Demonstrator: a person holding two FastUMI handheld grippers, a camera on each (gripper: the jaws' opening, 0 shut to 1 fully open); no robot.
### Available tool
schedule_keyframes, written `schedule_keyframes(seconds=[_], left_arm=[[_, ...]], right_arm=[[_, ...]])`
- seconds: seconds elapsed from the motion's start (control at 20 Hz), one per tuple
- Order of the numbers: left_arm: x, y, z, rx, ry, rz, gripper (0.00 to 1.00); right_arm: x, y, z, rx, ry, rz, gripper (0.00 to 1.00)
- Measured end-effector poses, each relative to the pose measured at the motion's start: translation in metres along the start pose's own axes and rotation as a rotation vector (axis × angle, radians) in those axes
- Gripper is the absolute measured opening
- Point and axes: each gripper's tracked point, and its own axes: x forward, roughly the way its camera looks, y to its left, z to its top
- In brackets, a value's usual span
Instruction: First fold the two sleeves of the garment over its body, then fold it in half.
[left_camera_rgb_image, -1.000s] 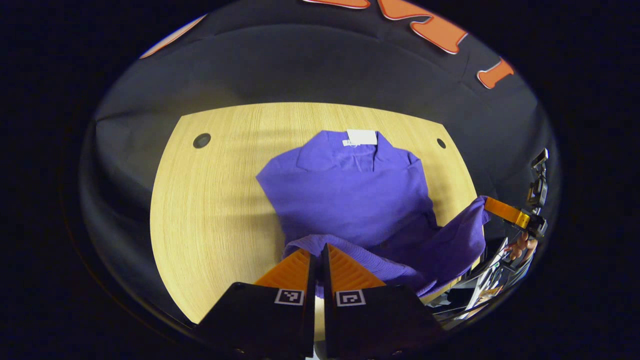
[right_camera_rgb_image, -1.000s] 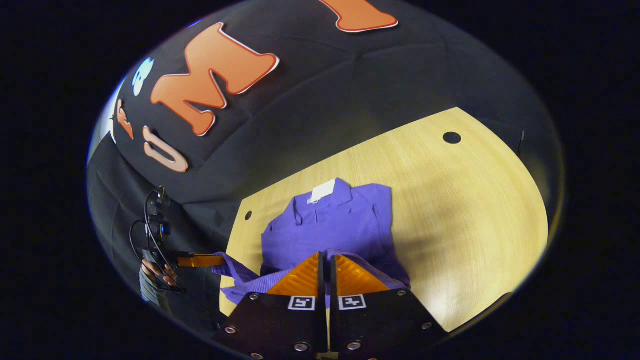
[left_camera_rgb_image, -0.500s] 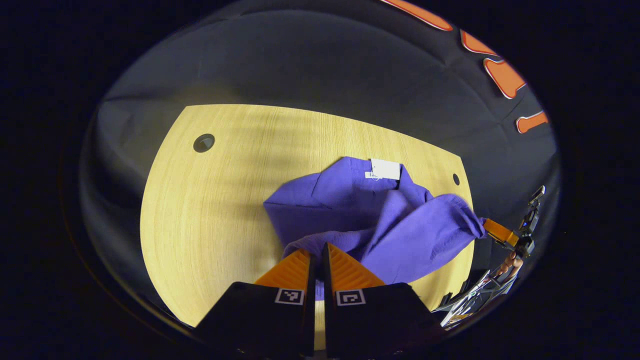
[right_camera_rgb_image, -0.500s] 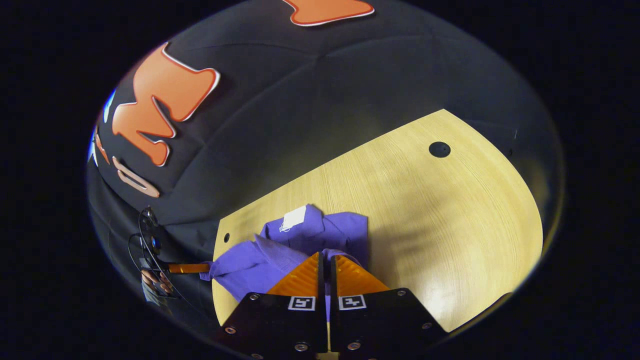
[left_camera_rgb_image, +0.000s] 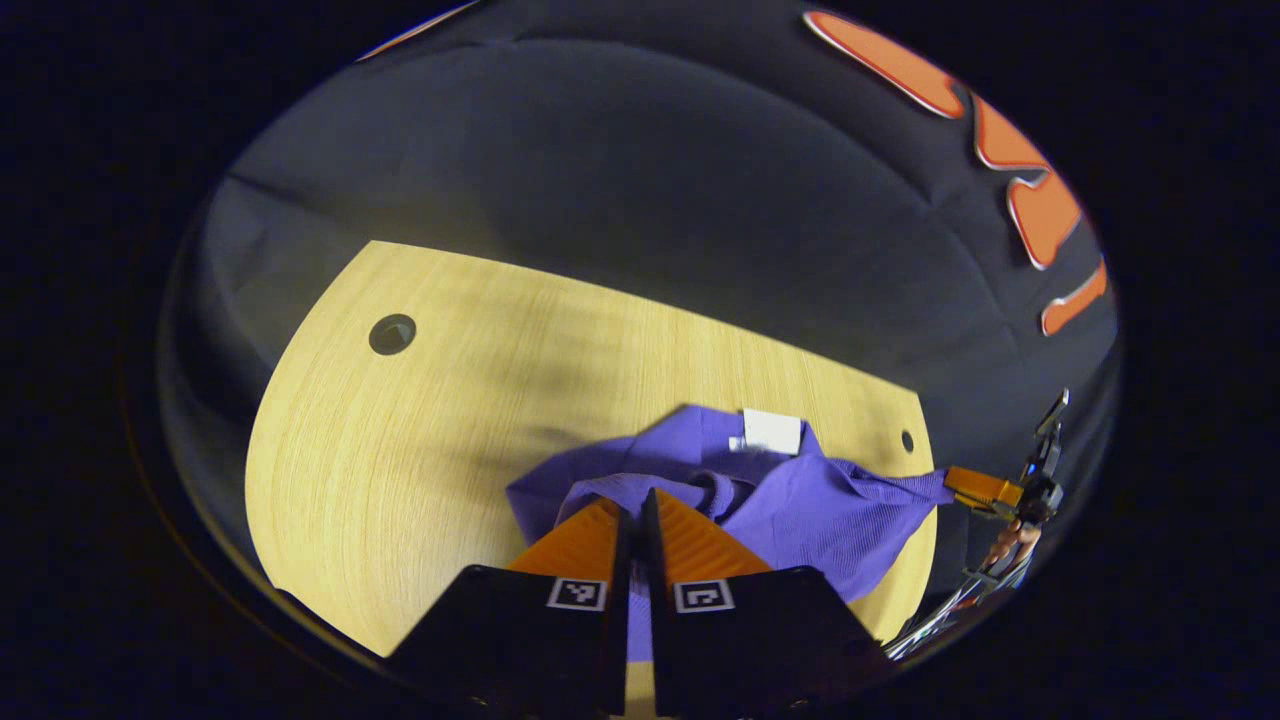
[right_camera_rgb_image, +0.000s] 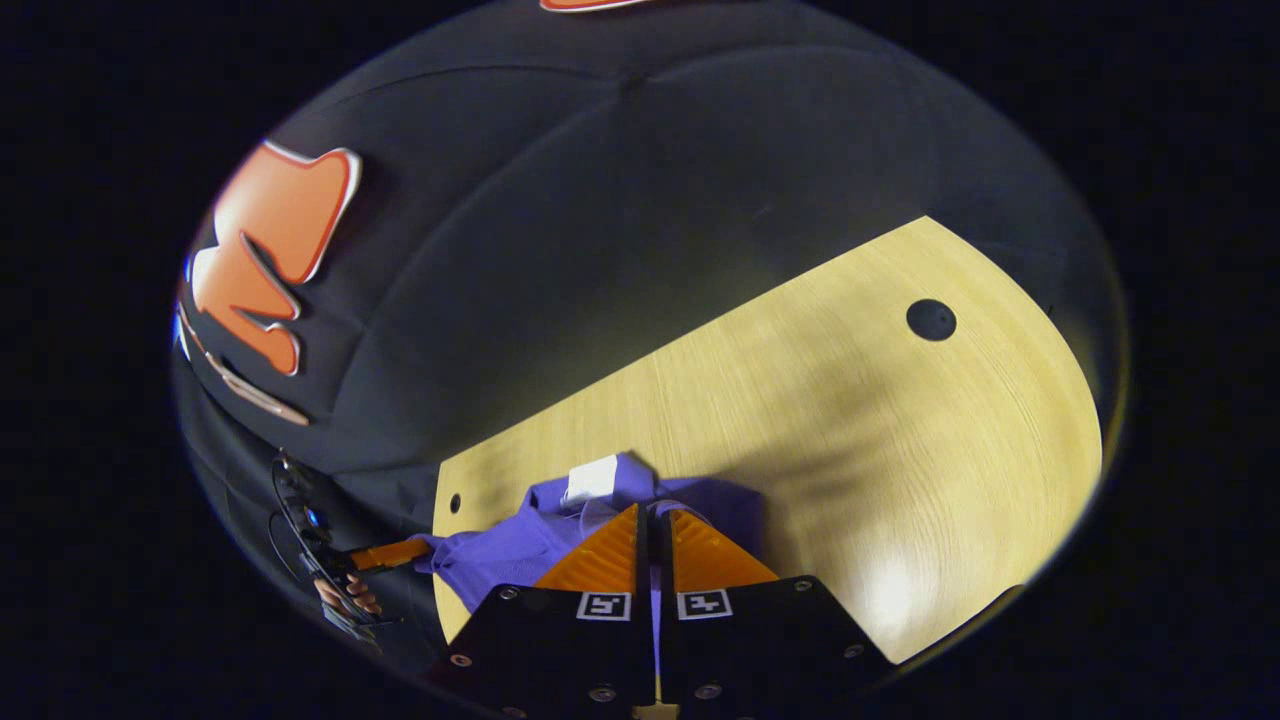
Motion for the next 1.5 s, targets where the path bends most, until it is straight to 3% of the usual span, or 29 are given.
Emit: schedule_keyframes(seconds=[0.15, 0.2, 0.25, 0.35, 0.4, 0.5, 0.55, 0.7, 0.8, 0.85, 0.9, 0.95, 1.0, 1.05, 1.15, 1.25, 1.3, 1.5], left_arm=[[-0.002, 0.021, 0.01, 0.005, -0.039, 0.077, 0.19], [-0.007, 0.027, 0.017, 0.011, -0.069, 0.103, 0.27], [-0.01, 0.031, 0.025, 0.03, -0.1, 0.13, 0.27], [-0.025, 0.041, 0.037, 0.076, -0.139, 0.18, 0.22], [-0.032, 0.037, 0.039, 0.073, -0.151, 0.168, 0.27], [-0.042, 0.022, 0.042, 0.045, -0.175, 0.089, 0.27], [-0.053, 0.008, 0.041, 0.03, -0.205, 0.052, 0.44], [-0.087, -0.001, 0.047, 0.046, -0.297, 0.064, 0.96], [-0.102, -0.01, 0.046, 0.064, -0.342, 0.076, 0.92], [-0.109, -0.013, 0.041, 0.074, -0.353, 0.081, 0.92], [-0.115, -0.016, 0.035, 0.104, -0.348, 0.086, 0.92], [-0.126, -0.013, 0.026, 0.14, -0.348, 0.123, 0.94], [-0.139, -0.01, 0.024, 0.179, -0.387, 0.155, 1.0], [-0.144, -0.009, 0.024, 0.218, -0.415, 0.182, 1.0], [-0.161, -0.026, 0.02, 0.256, -0.474, 0.178, 0.98], [-0.173, -0.043, 0.003, 0.299, -0.459, 0.128, 0.98], [-0.178, -0.05, -0.011, 0.323, -0.426, 0.114, 0.98], [-0.202, -0.071, -0.024, 0.374, -0.523, 0.117, 0.98]], right_arm=[[0.005, 0.006, 0.011, 0.067, -0.017, 0.007, 0.04], [0.005, 0.004, 0.011, 0.058, -0.02, 0.004, 0.05], [0.003, 0.004, 0.012, 0.057, -0.029, -0.001, 0.26], [-0.005, 0.009, 0.019, 0.09, -0.047, 0.005, 0.25], [-0.012, 0.011, 0.021, 0.096, -0.056, 0.013, 0.29], [-0.031, 0.015, 0.024, 0.056, -0.102, 0.014, 0.35], [-0.041, 0.018, 0.023, 0.018, -0.127, 0.009, 0.37], [-0.071, 0.031, 0.016, -0.091, -0.178, 0.006, 0.53], [-0.092, 0.038, 0.009, -0.152, -0.203, 0.007, 0.65], [-0.102, 0.038, 0.006, -0.177, -0.215, -0.005, 0.61], [-0.111, 0.037, 0.006, -0.197, -0.244, -0.024, 0.77], [-0.121, 0.039, 0.008, -0.223, -0.282, -0.035, 0.85], [-0.131, 0.041, 0.007, -0.249, -0.312, -0.042, 0.87], [-0.142, 0.043, 0.007, -0.273, -0.34, -0.046, 0.91], [-0.158, 0.046, 0.003, -0.317, -0.373, -0.057, 0.95], [-0.173, 0.048, -0.005, -0.357, -0.395, -0.073, 0.95], [-0.183, 0.056, -0.005, -0.382, -0.431, -0.063, 0.95], [-0.213, 0.084, -0.022, -0.426, -0.489, -0.017, 0.95]])
